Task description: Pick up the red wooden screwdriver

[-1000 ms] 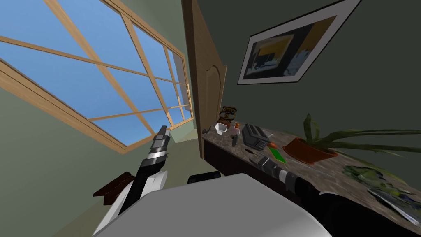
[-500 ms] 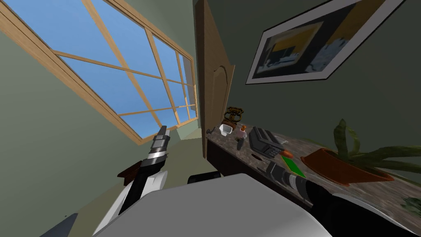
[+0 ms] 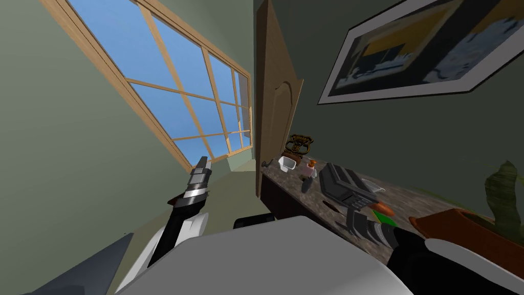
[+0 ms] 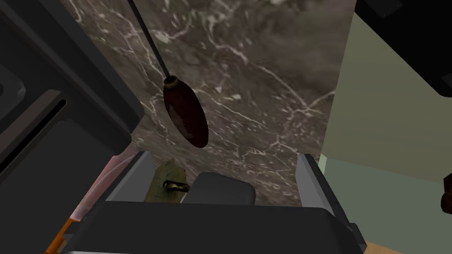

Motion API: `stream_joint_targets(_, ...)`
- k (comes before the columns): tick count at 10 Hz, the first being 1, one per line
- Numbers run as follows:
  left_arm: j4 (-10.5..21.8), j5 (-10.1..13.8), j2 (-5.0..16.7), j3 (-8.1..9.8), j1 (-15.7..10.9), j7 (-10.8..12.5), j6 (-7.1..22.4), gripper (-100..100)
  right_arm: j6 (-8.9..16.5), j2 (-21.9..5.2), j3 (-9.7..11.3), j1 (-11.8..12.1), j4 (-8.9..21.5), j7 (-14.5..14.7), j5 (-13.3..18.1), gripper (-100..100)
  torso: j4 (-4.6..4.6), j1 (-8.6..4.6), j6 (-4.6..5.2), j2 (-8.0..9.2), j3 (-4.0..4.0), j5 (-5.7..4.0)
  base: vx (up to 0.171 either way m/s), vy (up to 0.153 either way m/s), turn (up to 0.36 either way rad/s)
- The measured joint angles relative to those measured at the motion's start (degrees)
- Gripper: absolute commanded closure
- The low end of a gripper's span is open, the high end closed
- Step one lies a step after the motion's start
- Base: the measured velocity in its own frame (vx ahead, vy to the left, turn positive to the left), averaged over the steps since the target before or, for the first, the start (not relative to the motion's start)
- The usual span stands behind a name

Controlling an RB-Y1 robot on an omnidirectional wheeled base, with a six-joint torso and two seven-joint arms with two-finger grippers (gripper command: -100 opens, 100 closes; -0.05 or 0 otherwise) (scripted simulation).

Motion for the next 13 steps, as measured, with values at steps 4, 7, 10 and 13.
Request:
stream_joint_targets(4,0.00,0.00,0.00,0.00,0.00,0.00,0.00,0,-1.99,-5.73,-0.26,3.55,2.91,-1.14,4.16,-100,0.01,0.01,0.02,0.02,0.01,0.00,0.007,-0.022,0.162)
stream_joint_targets(7,0.00,0.00,0.00,0.00,0.00,0.00,0.00,0,-2.61,-9.46,1.44,4.12,5.34,-2.60,6.92,-100,0.01,0.01,0.02,0.01,0.01,0.00,0.006,-0.017,0.098)
stream_joint_targets(10,0.00,0.00,0.00,0.00,0.01,0.00,0.00,0,-1.98,-8.98,2.54,3.74,5.78,-2.58,7.45,-100,0.01,0.10,0.05,0.02,0.02,0.00,0.015,-0.002,0.055)
stream_joint_targets(13,0.00,0.00,0.00,0.01,0.01,0.00,0.00,0,-0.71,-8.10,4.60,2.39,7.77,-1.28,7.63,100,0.01,0.02,0.03,-0.02,-0.01,-0.06,0.013,-0.003,0.026)
